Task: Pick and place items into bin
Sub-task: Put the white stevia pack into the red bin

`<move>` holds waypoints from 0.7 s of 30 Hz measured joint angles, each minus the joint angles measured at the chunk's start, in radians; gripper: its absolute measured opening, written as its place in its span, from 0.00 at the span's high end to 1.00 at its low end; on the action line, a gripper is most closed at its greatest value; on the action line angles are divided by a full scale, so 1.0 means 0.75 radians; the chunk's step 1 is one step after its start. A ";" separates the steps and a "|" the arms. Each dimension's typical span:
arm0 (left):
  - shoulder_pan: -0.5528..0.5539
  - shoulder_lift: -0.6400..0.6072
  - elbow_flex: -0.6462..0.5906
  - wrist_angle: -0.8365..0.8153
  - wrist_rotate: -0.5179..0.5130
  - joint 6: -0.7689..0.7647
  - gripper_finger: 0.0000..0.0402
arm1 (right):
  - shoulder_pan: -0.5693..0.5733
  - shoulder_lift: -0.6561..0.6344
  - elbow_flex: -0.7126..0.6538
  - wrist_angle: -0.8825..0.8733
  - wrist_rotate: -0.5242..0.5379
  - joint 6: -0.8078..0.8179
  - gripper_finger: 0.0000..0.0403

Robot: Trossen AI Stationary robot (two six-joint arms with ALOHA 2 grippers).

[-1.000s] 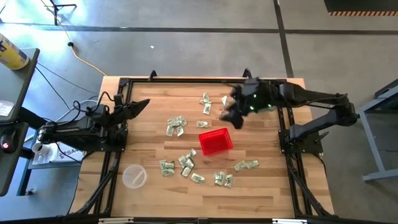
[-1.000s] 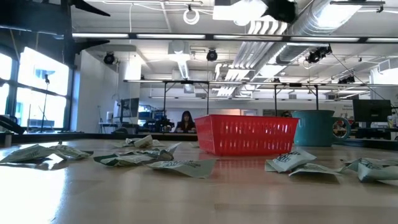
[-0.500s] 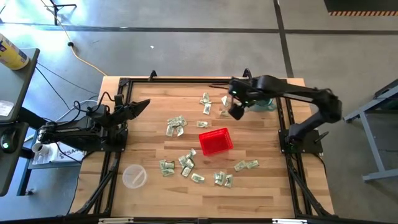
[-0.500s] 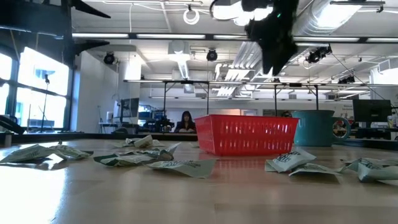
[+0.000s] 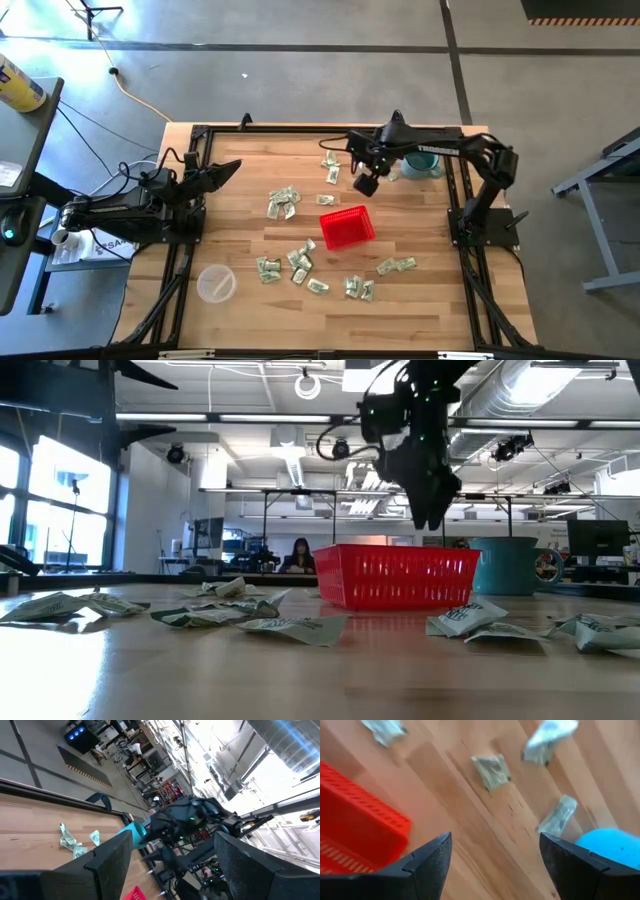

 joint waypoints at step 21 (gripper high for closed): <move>0.000 0.001 0.000 -0.072 -0.038 0.001 0.22 | 0.142 0.077 0.000 0.199 0.238 -0.338 0.28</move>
